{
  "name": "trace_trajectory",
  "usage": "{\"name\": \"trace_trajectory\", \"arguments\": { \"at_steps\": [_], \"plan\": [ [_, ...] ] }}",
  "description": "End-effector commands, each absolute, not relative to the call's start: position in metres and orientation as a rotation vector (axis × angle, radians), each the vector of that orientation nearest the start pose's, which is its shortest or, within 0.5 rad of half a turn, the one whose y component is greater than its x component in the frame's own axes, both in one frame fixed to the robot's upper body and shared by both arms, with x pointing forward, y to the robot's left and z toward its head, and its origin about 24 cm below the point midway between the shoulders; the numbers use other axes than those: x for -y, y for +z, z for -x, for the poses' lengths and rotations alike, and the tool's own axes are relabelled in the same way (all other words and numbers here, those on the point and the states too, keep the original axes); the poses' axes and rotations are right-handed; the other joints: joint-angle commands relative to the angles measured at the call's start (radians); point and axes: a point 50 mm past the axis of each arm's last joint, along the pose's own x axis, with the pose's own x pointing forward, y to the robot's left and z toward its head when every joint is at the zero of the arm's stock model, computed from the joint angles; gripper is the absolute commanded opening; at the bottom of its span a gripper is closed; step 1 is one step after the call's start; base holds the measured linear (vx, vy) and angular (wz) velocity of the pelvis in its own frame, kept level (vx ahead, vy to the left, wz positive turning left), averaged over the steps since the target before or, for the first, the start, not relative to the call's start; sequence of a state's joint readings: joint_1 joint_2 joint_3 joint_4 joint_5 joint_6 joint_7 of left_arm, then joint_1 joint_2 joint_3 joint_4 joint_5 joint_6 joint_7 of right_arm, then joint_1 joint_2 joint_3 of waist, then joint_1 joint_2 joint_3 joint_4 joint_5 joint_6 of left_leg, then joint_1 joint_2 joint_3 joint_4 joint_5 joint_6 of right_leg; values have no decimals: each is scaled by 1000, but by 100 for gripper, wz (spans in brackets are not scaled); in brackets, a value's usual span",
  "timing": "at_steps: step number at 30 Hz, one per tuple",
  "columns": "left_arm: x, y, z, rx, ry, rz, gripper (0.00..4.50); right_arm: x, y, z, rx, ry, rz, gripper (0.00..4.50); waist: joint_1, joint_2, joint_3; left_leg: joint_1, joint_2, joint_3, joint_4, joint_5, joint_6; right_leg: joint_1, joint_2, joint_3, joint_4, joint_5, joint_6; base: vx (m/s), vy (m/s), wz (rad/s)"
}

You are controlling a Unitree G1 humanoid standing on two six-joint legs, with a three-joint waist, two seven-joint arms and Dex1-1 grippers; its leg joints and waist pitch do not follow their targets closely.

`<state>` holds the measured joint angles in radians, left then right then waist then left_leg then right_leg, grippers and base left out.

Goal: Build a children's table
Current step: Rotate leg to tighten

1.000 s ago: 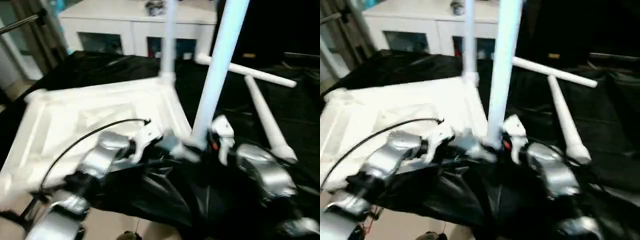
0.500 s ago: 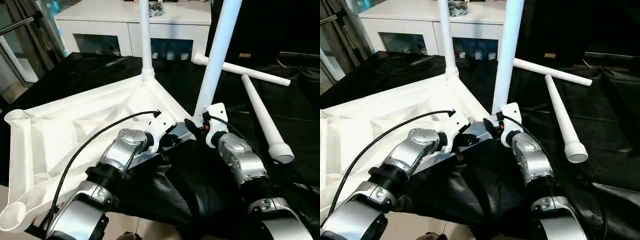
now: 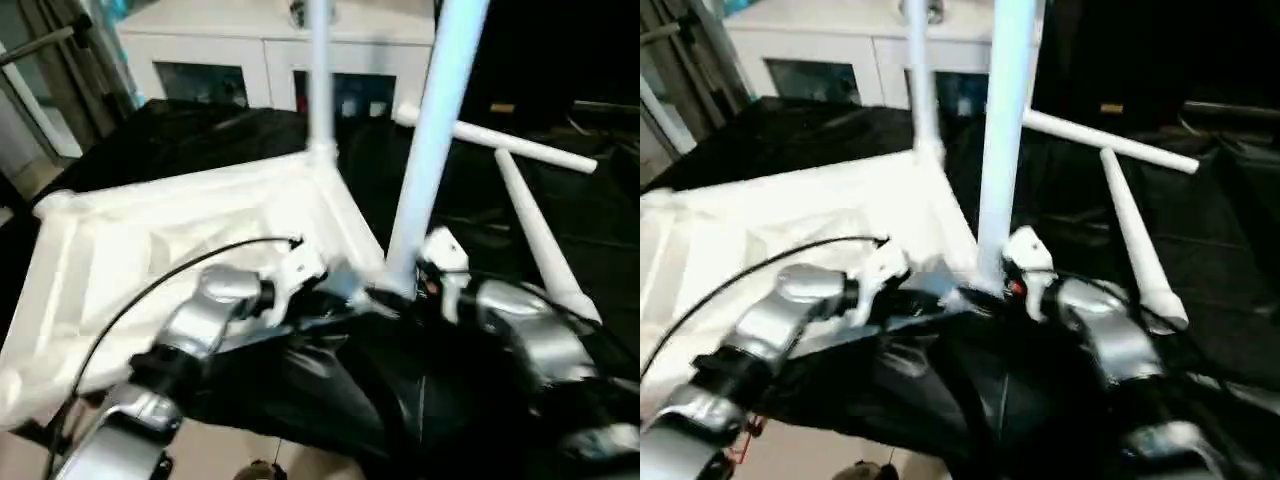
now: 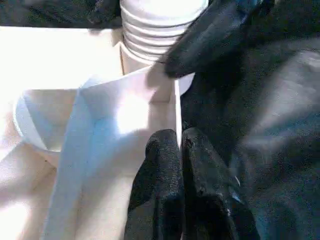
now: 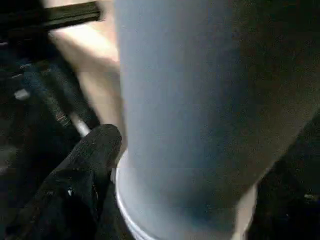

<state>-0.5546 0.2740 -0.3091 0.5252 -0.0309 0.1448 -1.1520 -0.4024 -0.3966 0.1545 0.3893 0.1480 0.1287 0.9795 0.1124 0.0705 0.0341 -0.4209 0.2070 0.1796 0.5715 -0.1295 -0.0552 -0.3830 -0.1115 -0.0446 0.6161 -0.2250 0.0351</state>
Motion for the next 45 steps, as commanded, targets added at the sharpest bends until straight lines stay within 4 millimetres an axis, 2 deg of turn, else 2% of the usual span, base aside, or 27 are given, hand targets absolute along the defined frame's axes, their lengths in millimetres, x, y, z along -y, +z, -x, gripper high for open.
{"name": "trace_trajectory", "arguments": {
  "at_steps": [1,6,7,10,13,18,21,27,28,30,31,34,35,36,37,39,42,45],
  "plan": [
    [-90,53,-299,-341,-1497,-292,0,156,59,-296,-290,1138,213,374,-2,-16,-65,40,16,2,-52,-233,83,31,-15,13,-65,-11,-253,0,0,0],
    [-104,55,-294,-367,-1570,-319,0,163,60,-285,-354,1232,221,374,0,-14,-64,43,19,3,-57,-261,58,28,-19,18,-68,-49,-248,0,0,0],
    [-105,55,-294,-370,-1577,-321,0,164,60,-283,-365,1247,223,349,1,-15,-64,42,19,2,-58,-263,56,29,-19,17,-67,-53,-247,0,0,0],
    [-108,55,-294,-371,-1577,-328,0,162,58,-282,-368,1247,232,341,-1,-15,-64,40,17,3,-58,-265,50,27,-20,17,-67,-55,-249,0,0,0],
    [-108,56,-295,-366,-1569,-333,0,159,55,-281,-375,1250,226,299,-2,-18,-64,41,17,3,-58,-267,45,27,-21,18,-68,-68,-247,0,0,0],
    [-107,55,-298,-361,-1534,-328,0,154,52,-278,-380,1245,213,278,-1,-18,-65,41,17,4,-55,-245,52,27,-21,19,-66,-46,-248,0,0,0],
    [-102,56,-306,-343,-1450,-320,0,148,46,-284,-358,1145,177,277,-4,-19,-65,40,14,4,-55,-242,49,25,-21,18,-67,-52,-248,0,0,0],
    [-74,58,-332,-318,-1139,-236,0,135,25,-315,-359,717,78,275,-23,-15,-61,44,11,1,-64,-314,-14,20,-22,19,-76,-159,-231,0,0,0],
    [-70,59,-334,-317,-1108,-224,0,132,23,-318,-365,677,66,275,-29,-18,-60,44,8,0,-65,-326,-19,21,-23,18,-80,-177,-223,0,0,0],
    [-61,60,-337,-313,-1074,-216,0,124,21,-322,-368,617,32,275,-29,-18,-62,43,9,1,-63,-312,-9,22,-22,20,-81,-159,-215,0,0,0],
    [-54,60,-338,-314,-1059,-212,0,114,19,-325,-371,577,39,275,-26,-14,-63,42,7,1,-62,-301,-5,23,-23,19,-82,-153,-209,0,0,0],
    [-47,60,-337,-309,-1063,-220,0,104,18,-327,-367,567,46,275,-27,-16,-65,39,6,2,-60,-262,7,25,-20,18,-79,-103,-208,0,0,0],
    [-44,60,-336,-304,-1076,-221,0,100,18,-327,-361,579,43,310,-26,-16,-66,38,7,1,-60,-257,13,27,-21,17,-79,-93,-206,0,0,0],
    [-43,60,-334,-304,-1085,-220,0,99,19,-327,-356,589,43,310,-26,-16,-66,37,7,1,-59,-256,16,27,-20,17,-78,-90,-206,0,0,0],
    [-41,59,-333,-306,-1096,-219,0,96,19,-327,-351,600,40,345,-26,-17,-66,37,7,1,-60,-257,21,28,-21,16,-79,-89,-205,0,0,0],
    [-41,58,-330,-302,-1122,-233,0,96,20,-328,-339,622,55,347,-26,-15,-66,39,7,1,-60,-263,24,27,-20,16,-79,-90,-207,0,0,0],
    [-44,57,-325,-278,-1188,-258,0,101,24,-328,-309,653,102,385,-26,-15,-64,37,8,0,-62,-273,26,28,-21,16,-81,-102,-206,0,0,0],
    [-49,56,-322,-285,-1223,-263,0,105,29,-326,-288,718,129,385,-25,-15,-66,37,9,1,-58,-255,37,31,-20,15,-77,-65,-213,0,0,0]
  ]
}}
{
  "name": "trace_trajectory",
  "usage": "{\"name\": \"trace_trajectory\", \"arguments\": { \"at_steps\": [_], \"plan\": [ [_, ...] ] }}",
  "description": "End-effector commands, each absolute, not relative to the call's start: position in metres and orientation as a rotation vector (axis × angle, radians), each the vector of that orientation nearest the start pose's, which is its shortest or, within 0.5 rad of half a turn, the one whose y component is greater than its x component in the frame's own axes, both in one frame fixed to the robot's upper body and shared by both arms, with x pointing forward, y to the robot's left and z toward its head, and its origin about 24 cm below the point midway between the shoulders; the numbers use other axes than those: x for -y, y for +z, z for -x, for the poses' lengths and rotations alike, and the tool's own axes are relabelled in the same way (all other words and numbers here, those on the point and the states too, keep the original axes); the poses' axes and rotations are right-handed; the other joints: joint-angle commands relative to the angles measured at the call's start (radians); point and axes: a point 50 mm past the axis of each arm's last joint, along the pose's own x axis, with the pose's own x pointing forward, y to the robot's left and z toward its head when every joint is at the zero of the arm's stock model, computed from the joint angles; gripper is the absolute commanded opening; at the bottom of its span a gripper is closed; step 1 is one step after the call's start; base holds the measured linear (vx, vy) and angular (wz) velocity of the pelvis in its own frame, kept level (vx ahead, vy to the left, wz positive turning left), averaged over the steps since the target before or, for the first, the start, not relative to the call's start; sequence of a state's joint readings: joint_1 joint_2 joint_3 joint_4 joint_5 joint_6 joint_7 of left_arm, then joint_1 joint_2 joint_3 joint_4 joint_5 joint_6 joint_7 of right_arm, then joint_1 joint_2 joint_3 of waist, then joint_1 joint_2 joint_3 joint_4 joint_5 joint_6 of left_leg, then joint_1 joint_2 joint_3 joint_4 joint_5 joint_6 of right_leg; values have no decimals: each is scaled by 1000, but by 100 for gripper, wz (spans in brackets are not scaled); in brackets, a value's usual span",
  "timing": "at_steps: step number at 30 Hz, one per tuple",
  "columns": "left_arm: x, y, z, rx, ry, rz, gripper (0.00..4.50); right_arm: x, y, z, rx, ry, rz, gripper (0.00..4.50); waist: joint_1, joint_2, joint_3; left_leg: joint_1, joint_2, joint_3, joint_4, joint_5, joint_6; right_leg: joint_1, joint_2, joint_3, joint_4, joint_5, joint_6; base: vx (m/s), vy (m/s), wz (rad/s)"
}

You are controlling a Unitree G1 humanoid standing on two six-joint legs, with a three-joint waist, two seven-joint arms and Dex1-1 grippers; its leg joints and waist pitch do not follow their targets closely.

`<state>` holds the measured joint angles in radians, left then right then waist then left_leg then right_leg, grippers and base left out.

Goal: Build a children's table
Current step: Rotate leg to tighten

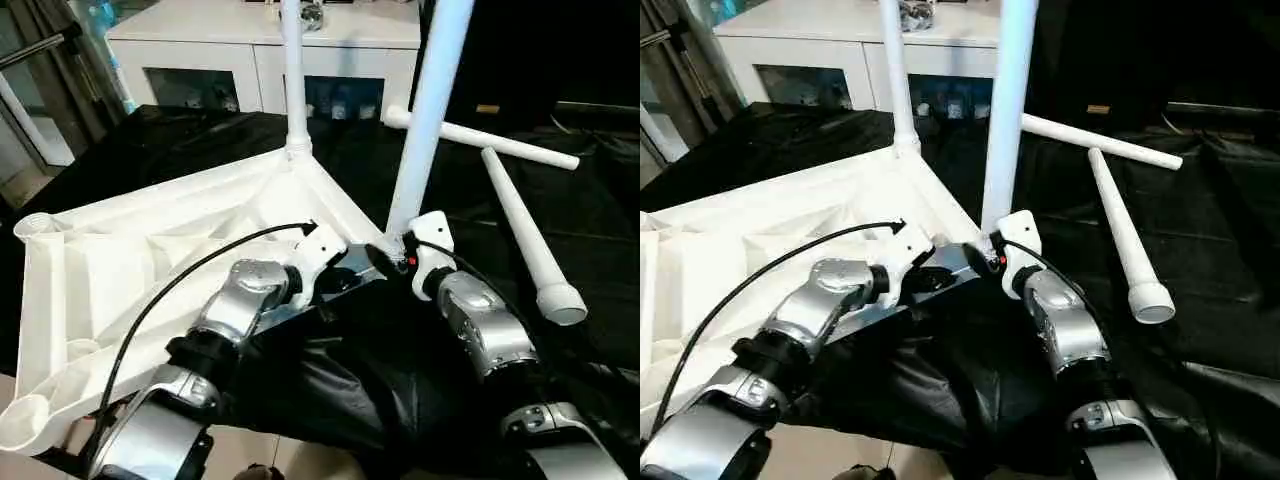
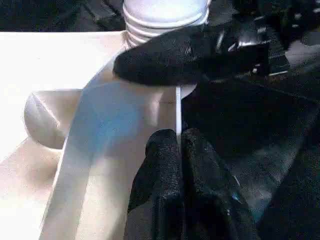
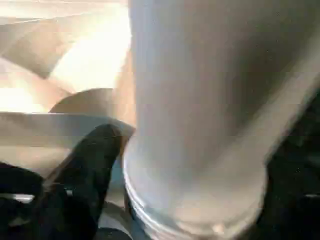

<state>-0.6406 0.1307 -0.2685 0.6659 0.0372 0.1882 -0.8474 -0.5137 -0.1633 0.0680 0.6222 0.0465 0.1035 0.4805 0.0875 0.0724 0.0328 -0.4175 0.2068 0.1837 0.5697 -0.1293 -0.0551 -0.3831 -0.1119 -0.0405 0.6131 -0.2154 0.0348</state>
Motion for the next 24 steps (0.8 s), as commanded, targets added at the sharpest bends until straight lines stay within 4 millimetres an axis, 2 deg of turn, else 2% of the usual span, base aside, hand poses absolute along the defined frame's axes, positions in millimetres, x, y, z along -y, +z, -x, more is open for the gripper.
{"name": "trace_trajectory", "arguments": {
  "at_steps": [1,6,9,10,11,14,18,20,24],
  "plan": [
    [-52,56,-320,-287,-1249,-268,0,109,32,-323,-271,783,149,385,2,-18,-64,33,10,-2,-56,-249,44,33,-19,12,-74,-66,-212,0,0,0],
    [-71,55,-310,-305,-1380,-293,0,122,43,-304,-242,1038,215,385,6,-18,-68,30,12,-2,-50,-208,76,35,-16,9,-64,12,-225,0,0,0],
    [-74,55,-307,-311,-1413,-284,0,126,45,-301,-246,1072,209,385,5,-20,-66,33,13,1,-51,-225,86,31,-16,10,-65,-6,-246,0,0,0],
    [-81,55,-302,-327,-1469,-288,0,133,46,-295,-263,1136,218,385,4,-18,-64,34,13,2,-52,-241,81,28,-17,11,-68,-37,-251,0,0,0],
    [-85,55,-300,-337,-1489,-291,0,136,47,-292,-272,1164,221,385,8,-20,-63,35,16,0,-54,-251,76,34,-19,12,-69,-60,-248,0,0,0],
    [-90,55,-297,-348,-1521,-294,0,141,49,-288,-286,1200,219,385,9,-17,-61,37,18,0,-58,-281,65,27,-18,13,-71,-96,-243,0,0,0],
    [-101,55,-293,-376,-1563,-290,0,144,50,-283,-301,1231,210,361,8,-15,-59,39,18,0,-64,-315,43,23,-19,14,-75,-143,-237,0,0,0],
    [-103,56,-293,-377,-1559,-293,0,141,48,-282,-306,1237,204,343,7,-16,-59,40,18,-1,-64,-320,32,22,-19,16,-75,-146,-236,0,0,0],
    [-100,57,-296,-359,-1516,-281,0,136,45,-282,-302,1215,166,307,6,-20,-60,38,17,0,-63,-301,33,22,-20,16,-72,-127,-236,0,0,0]
  ]
}}
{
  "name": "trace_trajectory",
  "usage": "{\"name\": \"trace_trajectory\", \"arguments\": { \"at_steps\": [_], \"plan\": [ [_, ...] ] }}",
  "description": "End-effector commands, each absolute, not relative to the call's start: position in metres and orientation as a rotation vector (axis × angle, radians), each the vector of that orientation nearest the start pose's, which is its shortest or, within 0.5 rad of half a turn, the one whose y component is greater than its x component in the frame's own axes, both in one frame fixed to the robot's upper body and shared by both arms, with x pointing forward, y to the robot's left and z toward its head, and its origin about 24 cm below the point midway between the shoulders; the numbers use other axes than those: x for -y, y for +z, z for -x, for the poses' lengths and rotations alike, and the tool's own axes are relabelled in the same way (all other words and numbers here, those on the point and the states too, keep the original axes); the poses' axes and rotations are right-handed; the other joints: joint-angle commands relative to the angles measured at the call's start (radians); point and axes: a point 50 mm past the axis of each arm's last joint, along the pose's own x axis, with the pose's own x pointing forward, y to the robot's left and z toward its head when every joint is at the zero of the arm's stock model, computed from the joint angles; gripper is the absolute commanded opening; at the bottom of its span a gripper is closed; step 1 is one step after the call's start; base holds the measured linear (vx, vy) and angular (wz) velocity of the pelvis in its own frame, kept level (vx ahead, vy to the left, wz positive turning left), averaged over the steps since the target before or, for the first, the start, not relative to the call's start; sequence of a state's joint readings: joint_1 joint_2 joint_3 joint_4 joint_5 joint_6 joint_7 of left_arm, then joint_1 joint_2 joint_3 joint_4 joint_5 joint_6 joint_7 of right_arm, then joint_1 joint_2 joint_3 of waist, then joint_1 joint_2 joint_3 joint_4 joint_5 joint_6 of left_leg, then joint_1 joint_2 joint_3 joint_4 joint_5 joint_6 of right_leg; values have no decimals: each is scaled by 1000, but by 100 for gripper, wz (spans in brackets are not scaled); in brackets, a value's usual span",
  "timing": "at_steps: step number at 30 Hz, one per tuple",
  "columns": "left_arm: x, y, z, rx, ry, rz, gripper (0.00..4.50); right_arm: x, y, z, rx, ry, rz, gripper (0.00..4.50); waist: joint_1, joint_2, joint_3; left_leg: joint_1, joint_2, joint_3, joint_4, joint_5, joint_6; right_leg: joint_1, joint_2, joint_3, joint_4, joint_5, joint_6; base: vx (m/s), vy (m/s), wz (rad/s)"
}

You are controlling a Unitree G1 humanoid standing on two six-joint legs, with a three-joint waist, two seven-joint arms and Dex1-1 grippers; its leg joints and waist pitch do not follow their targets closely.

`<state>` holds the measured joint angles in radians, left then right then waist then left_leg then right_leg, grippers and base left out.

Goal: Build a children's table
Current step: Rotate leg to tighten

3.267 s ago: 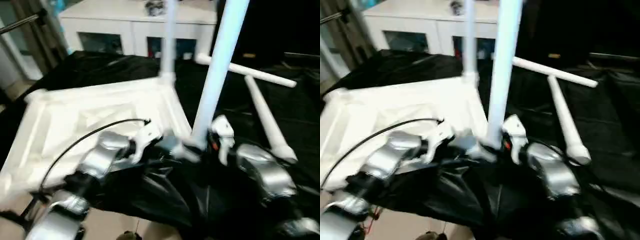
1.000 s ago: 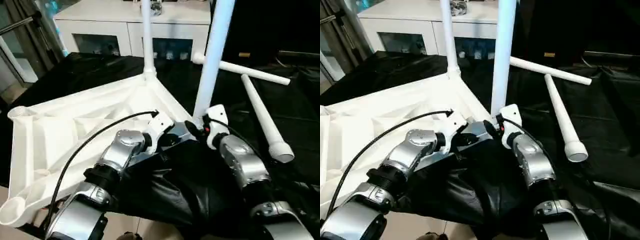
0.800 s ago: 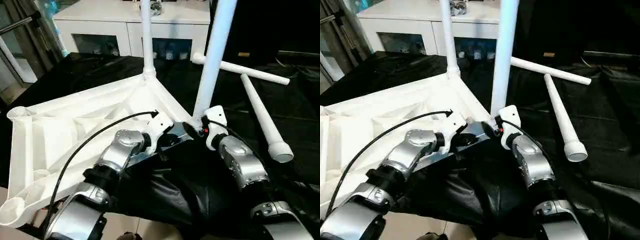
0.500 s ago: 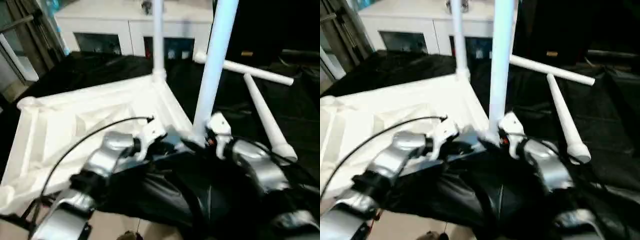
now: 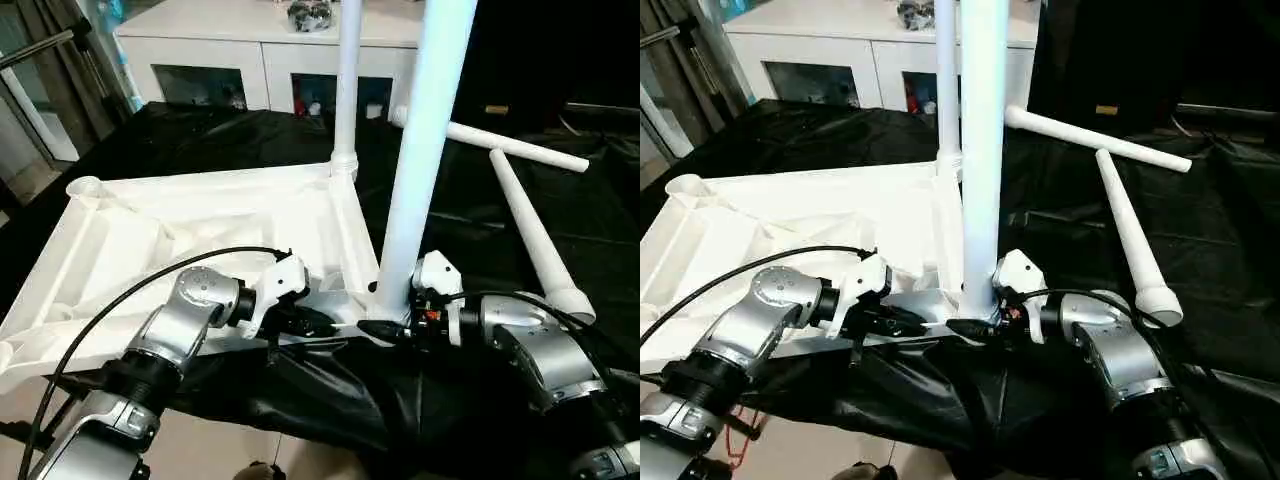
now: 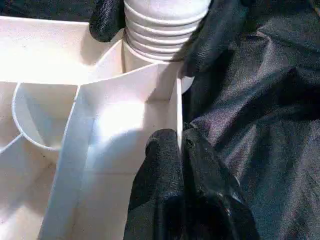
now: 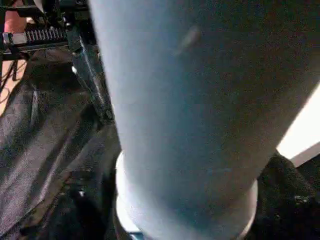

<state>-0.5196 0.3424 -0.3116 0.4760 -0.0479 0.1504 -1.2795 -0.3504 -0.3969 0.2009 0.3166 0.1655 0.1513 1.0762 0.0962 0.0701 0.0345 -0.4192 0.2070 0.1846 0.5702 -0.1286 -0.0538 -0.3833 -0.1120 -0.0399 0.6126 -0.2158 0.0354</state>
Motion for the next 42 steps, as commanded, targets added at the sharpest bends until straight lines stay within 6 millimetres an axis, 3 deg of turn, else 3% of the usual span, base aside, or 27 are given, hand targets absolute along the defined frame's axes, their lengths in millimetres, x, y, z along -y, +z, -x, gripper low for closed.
{"name": "trace_trajectory", "arguments": {
  "at_steps": [1,6,8,14,15,17,19,20,25,29,34,37,40,42],
  "plan": [
    [-97,57,-299,-350,-1477,-272,0,133,44,-284,-298,1183,142,299,-2,-18,-62,39,16,-1,-63,-290,34,23,-19,16,-70,-114,-238,0,0,0],
    [-89,54,-322,-351,-1204,-248,0,128,29,-307,-306,862,108,276,-14,-19,-61,39,11,1,-62,-284,18,17,-19,16,-73,-130,-236,0,0,0],
    [-86,54,-329,-351,-1125,-246,0,124,25,-312,-315,778,94,274,-16,-21,-61,41,10,-2,-64,-299,0,21,-22,15,-77,-174,-224,0,0,0],
    [-71,54,-337,-344,-1013,-242,0,101,16,-317,-343,666,46,272,-13,-20,-64,38,9,-1,-60,-258,19,23,-19,15,-76,-118,-209,0,0,0],
    [-62,54,-336,-337,-1028,-234,0,88,14,-317,-350,664,45,272,-12,-22,-64,37,9,-1,-60,-261,22,25,-19,14,-77,-120,-205,0,0,0],
    [-58,54,-334,-331,-1049,-234,0,83,15,-317,-336,684,65,272,-14,-20,-62,37,9,-2,-63,-279,17,23,-19,13,-80,-141,-199,0,0,0],
    [-57,54,-331,-326,-1079,-240,0,83,16,-315,-329,714,60,342,-15,-21,-61,39,9,-2,-65,-305,12,23,-20,15,-83,-171,-192,0,0,0],
    [-57,54,-331,-326,-1079,-240,0,83,16,-315,-329,714,60,342,-14,-20,-61,40,10,-3,-66,-309,11,23,-20,15,-83,-175,-190,0,0,0],
    [-64,55,-321,-299,-1236,-262,0,99,27,-314,-271,810,117,385,-13,-22,-65,35,11,-3,-62,-274,28,28,-19,14,-78,-105,-190,0,0,0],
    [-75,53,-315,-323,-1309,-275,0,112,38,-306,-233,956,137,385,-8,-22,-68,34,12,0,-54,-217,64,31,-17,13,-67,-7,-221,0,0,0],
    [-85,55,-309,-311,-1392,-274,0,126,44,-293,-241,1121,163,385,1,-23,-68,35,15,2,-50,-212,88,34,-16,11,-63,9,-242,0,0,0],
    [-91,55,-305,-322,-1445,-284,0,136,46,-284,-266,1223,180,385,5,-27,-65,38,17,4,-51,-228,93,29,-18,13,-67,-30,-245,0,0,0],
    [-96,55,-303,-335,-1461,-289,0,141,46,-282,-289,1233,185,385,6,-25,-62,39,19,4,-57,-269,72,25,-21,14,-72,-112,-242,0,0,0],
    [-98,56,-303,-336,-1465,-288,0,141,47,-283,-281,1232,169,360,4,-24,-61,40,19,3,-60,-287,58,22,-20,15,-74,-141,-236,0,0,0]
  ]
}}
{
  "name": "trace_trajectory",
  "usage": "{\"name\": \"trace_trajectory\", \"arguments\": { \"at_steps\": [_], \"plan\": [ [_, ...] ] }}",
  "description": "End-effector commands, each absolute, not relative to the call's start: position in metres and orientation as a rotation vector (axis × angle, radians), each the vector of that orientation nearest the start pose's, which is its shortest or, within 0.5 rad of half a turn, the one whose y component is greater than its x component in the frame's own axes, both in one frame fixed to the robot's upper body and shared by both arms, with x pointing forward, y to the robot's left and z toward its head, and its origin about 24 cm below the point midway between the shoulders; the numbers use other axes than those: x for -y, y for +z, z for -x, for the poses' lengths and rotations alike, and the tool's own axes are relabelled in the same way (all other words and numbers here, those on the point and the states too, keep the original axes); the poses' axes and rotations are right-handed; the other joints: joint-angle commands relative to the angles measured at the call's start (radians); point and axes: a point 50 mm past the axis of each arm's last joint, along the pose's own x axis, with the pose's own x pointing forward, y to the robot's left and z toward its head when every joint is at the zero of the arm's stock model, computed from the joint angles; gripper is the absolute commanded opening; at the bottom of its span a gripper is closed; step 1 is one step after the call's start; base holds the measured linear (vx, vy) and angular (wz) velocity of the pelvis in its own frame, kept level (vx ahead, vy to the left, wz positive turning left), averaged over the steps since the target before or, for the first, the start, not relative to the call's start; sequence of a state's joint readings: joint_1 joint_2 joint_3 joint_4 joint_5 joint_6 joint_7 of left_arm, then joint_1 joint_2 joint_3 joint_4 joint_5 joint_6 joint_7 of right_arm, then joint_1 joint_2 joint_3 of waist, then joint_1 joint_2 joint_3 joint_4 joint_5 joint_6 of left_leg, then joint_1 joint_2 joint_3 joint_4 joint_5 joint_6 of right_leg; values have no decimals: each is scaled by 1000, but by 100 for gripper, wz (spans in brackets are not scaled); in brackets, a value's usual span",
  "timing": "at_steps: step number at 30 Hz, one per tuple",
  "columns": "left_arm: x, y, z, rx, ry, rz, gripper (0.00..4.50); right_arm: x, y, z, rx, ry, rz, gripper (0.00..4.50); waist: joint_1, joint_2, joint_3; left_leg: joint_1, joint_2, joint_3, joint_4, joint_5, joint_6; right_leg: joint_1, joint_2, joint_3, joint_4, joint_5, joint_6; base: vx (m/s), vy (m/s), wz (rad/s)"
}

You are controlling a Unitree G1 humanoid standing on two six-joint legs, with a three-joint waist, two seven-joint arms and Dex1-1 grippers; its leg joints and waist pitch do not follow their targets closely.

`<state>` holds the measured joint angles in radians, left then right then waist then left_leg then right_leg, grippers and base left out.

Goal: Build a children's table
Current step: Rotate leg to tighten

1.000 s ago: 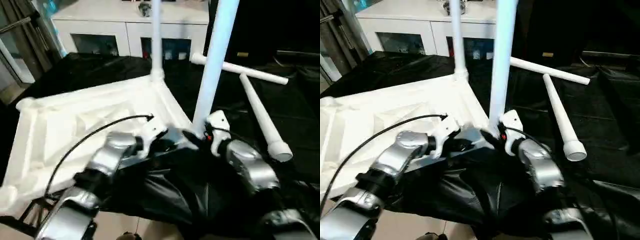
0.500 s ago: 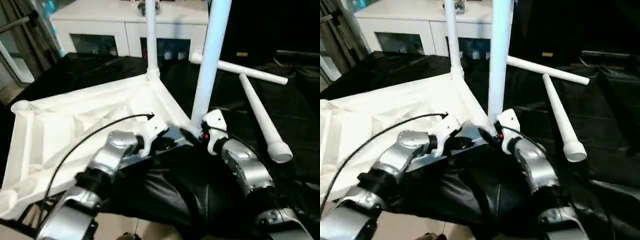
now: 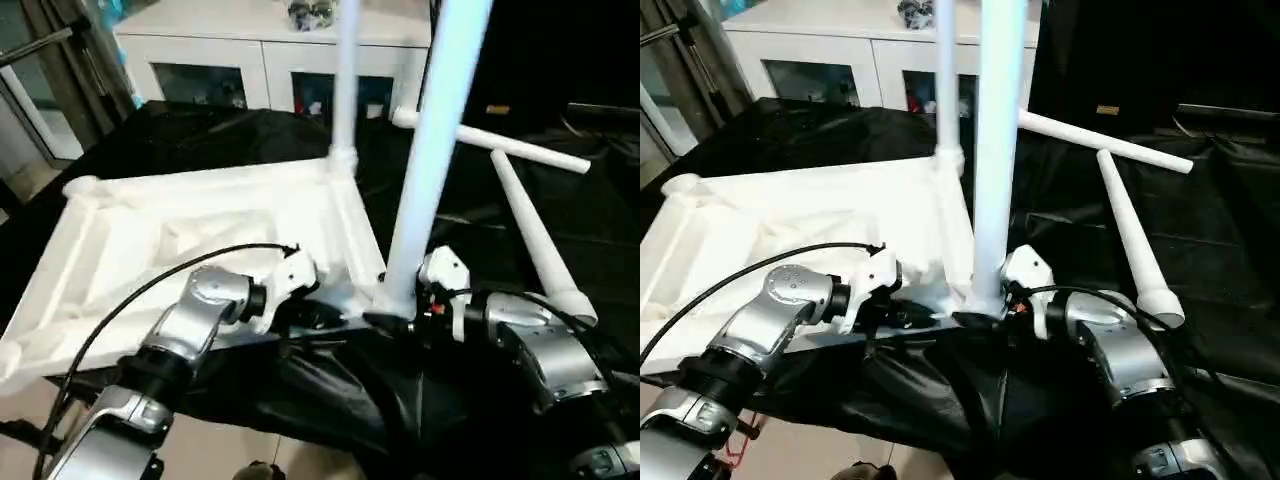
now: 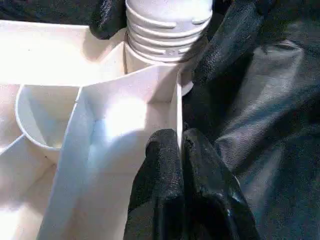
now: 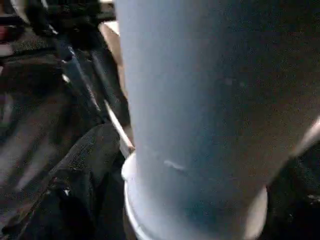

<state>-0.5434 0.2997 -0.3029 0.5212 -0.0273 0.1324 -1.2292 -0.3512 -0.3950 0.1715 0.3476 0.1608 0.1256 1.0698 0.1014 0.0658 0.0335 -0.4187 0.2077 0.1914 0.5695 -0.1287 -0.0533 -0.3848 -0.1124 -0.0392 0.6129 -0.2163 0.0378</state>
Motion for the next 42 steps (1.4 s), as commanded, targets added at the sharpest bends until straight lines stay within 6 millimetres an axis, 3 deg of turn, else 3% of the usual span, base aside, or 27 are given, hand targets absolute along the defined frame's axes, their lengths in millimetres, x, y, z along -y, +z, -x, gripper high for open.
{"name": "trace_trajectory", "arguments": {
  "at_steps": [1,4,9,13,16,18,20,21,22,23,25,26,28,32,33,34,39,42],
  "plan": [
    [-99,56,-303,-337,-1466,-288,0,141,48,-283,-277,1230,161,353,-1,-20,-59,41,18,-3,-60,-298,48,22,-21,15,-76,-155,-236,0,0,0],
    [-101,56,-302,-338,-1478,-283,0,140,50,-280,-272,1256,139,333,-1,-20,-60,40,17,-4,-61,-291,42,24,-20,16,-74,-144,-231,0,0,0],
    [-98,56,-302,-336,-1474,-274,0,136,45,-277,-289,1261,113,292,3,-20,-64,38,17,-3,-55,-245,61,25,-20,14,-68,-75,-242,0,0,0],
    [-95,55,-302,-333,-1454,-263,0,133,39,-280,-315,1194,92,279,5,-20,-62,37,16,-3,-56,-243,62,24,-21,14,-69,-89,-240,0,0,0],
    [-91,54,-306,-328,-1403,-255,0,132,30,-288,-339,1054,102,278,1,-20,-61,39,15,-3,-60,-272,37,21,-22,15,-73,-138,-230,0,0,0],
    [-79,53,-315,-326,-1291,-249,0,125,19,-298,-370,873,90,277,-10,-20,-54,41,13,-5,-67,-323,8,17,-22,17,-81,-209,-215,0,0,0],
    [-73,53,-319,-327,-1239,-247,0,121,15,-302,-384,801,70,277,-20,-22,-50,44,10,-8,-73,-373,-22,19,-23,16,-89,-305,-185,0,0,0],
    [-63,54,-325,-322,-1167,-230,0,112,10,-307,-412,683,39,277,-20,-22,-51,46,10,-10,-73,-381,-27,19,-24,16,-90,-320,-177,0,0,0],
    [-58,54,-327,-322,-1144,-224,0,107,7,-309,-440,632,33,277,-24,-19,-49,50,8,-8,-74,-398,-39,12,-23,19,-94,-340,-170,0,0,0],
    [-57,55,-327,-322,-1141,-222,0,106,6,-310,-446,626,34,277,-24,-22,-51,50,7,-12,-76,-406,-45,18,-25,16,-97,-360,-158,0,0,0],
    [-47,56,-328,-318,-1131,-212,0,94,3,-312,-476,599,56,277,-24,-21,-52,51,8,-11,-76,-401,-42,14,-23,18,-98,-337,-152,0,0,0],
    [-43,57,-327,-307,-1147,-218,0,90,6,-313,-442,615,64,312,-22,-22,-51,52,7,-10,-75,-409,-38,13,-22,18,-102,-340,-146,0,0,0],
    [-42,58,-324,-296,-1185,-245,0,90,10,-314,-412,647,35,347,-21,-22,-53,50,8,-10,-75,-401,-30,15,-23,19,-102,-325,-141,0,0,0],
    [-47,56,-321,-293,-1228,-265,0,93,17,-313,-374,712,47,356,-19,-20,-54,47,9,-9,-76,-382,-20,17,-20,18,-97,-270,-151,0,0,0],
    [-48,56,-320,-294,-1233,-266,0,93,17,-313,-368,721,51,387,-19,-21,-55,47,10,-9,-75,-380,-19,18,-20,18,-96,-262,-153,0,0,0],
    [-50,55,-320,-298,-1244,-269,0,94,19,-312,-354,743,64,387,-17,-16,-56,47,11,-9,-75,-375,-19,19,-20,19,-95,-242,-156,0,0,0],
    [-66,53,-314,-328,-1322,-298,0,105,31,-306,-285,911,132,387,-14,-19,-63,40,10,-7,-65,-288,14,30,-17,16,-80,-101,-190,0,0,0],
    [-76,52,-310,-346,-1386,-318,0,115,38,-300,-269,1017,141,387,-11,-18,-66,37,10,-3,-57,-229,53,33,-13,14,-68,11,-220,0,0,0]
  ]
}}
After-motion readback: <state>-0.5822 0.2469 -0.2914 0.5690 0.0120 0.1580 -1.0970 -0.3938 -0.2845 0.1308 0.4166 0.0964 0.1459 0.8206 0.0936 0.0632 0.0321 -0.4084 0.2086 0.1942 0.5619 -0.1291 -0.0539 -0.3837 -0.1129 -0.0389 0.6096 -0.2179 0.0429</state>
